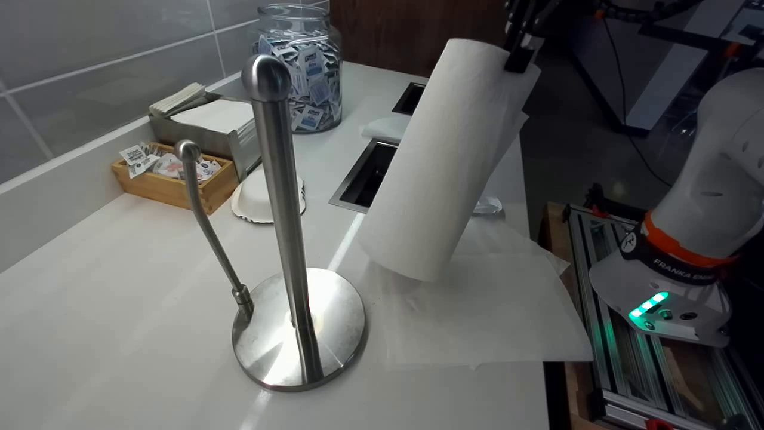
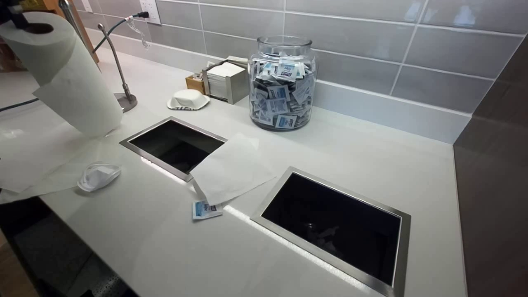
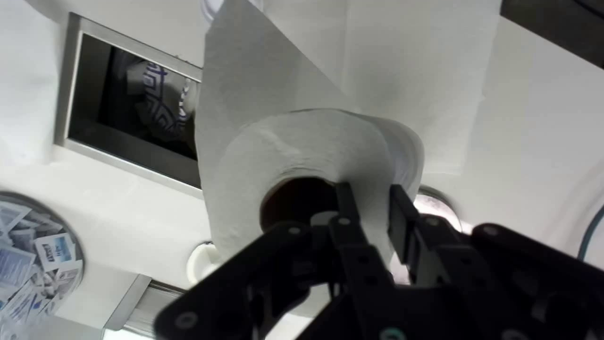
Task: Put the paper towel roll in an upright position
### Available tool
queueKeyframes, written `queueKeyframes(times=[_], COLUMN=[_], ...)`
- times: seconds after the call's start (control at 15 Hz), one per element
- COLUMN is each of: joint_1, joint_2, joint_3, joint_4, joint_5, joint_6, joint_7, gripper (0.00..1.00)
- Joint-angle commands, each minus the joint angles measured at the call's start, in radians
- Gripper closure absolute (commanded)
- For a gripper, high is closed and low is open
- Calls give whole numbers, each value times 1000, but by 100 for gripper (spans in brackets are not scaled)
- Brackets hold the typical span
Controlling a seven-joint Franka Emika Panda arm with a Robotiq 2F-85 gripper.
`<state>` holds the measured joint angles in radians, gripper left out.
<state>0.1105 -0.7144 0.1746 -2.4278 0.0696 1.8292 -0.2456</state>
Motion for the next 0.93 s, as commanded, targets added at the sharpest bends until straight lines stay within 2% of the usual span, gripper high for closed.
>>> queueKeyframes(times=[0.0,0.47,0.87], joint_1=[42,120,170], joint_2=[0,28,56], joint_3=[47,102,109], joint_4=[33,60,53], joint_5=[-127,-231,-211], joint_6=[-82,-213,-227], joint_7=[52,69,86], gripper=[95,95,95])
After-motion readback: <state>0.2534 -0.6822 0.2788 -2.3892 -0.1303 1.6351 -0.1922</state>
